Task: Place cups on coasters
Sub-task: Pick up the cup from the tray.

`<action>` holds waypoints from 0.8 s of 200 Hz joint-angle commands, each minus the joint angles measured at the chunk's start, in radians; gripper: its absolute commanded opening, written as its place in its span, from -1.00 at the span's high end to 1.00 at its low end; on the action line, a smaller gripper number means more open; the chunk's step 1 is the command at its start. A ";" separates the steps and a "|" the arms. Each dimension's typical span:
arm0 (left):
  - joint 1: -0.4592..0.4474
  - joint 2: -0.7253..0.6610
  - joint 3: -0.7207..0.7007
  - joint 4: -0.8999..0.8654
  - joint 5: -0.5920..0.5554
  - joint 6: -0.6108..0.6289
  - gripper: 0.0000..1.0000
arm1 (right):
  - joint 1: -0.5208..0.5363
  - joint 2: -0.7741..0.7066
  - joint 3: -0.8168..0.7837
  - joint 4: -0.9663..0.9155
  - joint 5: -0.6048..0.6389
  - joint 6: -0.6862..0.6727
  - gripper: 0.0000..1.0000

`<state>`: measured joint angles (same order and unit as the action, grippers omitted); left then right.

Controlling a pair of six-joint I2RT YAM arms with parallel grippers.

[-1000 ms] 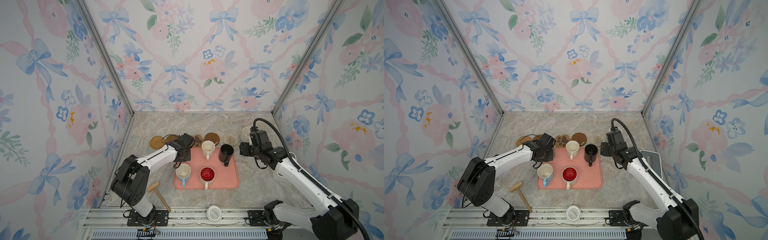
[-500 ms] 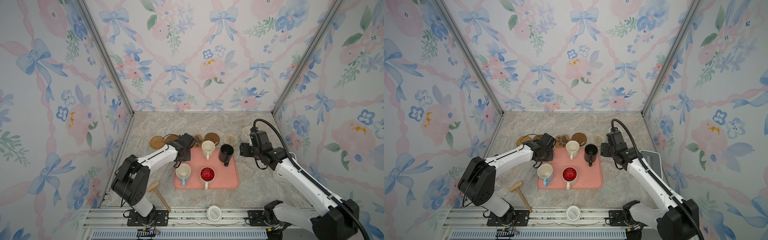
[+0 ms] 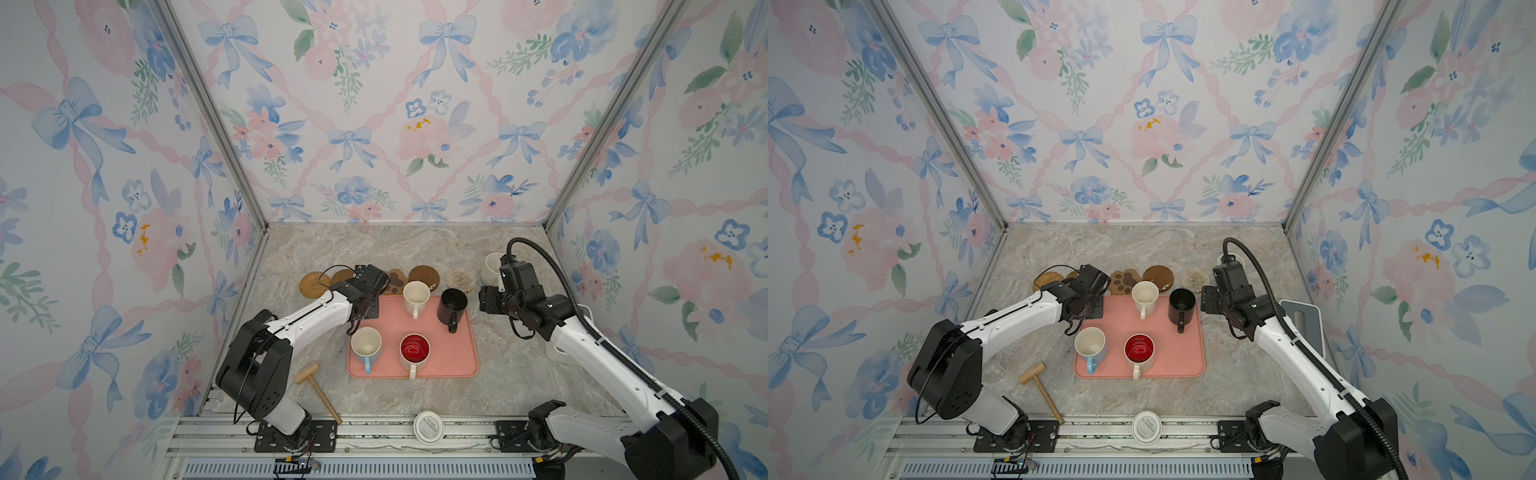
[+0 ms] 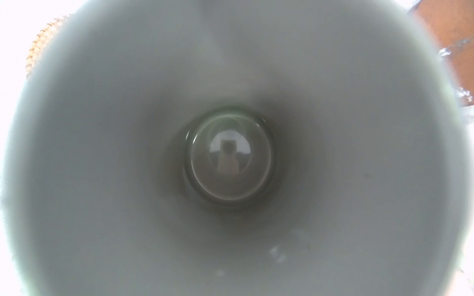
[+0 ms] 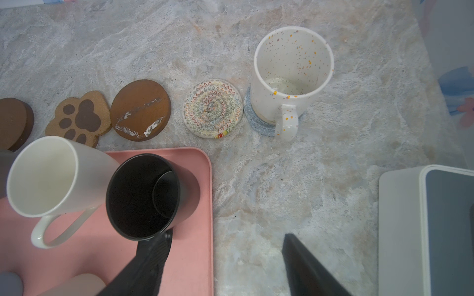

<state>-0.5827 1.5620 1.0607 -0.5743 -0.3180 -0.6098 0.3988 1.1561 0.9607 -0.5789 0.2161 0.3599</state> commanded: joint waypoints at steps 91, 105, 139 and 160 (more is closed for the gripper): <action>0.083 -0.081 0.077 0.102 0.004 0.057 1.00 | -0.004 0.000 -0.004 -0.004 -0.011 0.017 -0.47; 0.111 -0.091 0.072 0.114 0.009 0.067 1.00 | -0.003 0.003 -0.002 -0.006 -0.011 0.017 -0.47; 0.189 -0.115 0.065 0.127 0.017 0.103 1.00 | -0.003 0.011 0.007 -0.009 -0.013 0.016 -0.47; 0.246 -0.120 0.068 0.138 0.040 0.126 1.00 | 0.000 0.023 0.015 -0.010 -0.014 0.017 -0.46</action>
<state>-0.3862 1.4883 1.0927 -0.5171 -0.2768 -0.5323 0.3992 1.1641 0.9607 -0.5789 0.2127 0.3607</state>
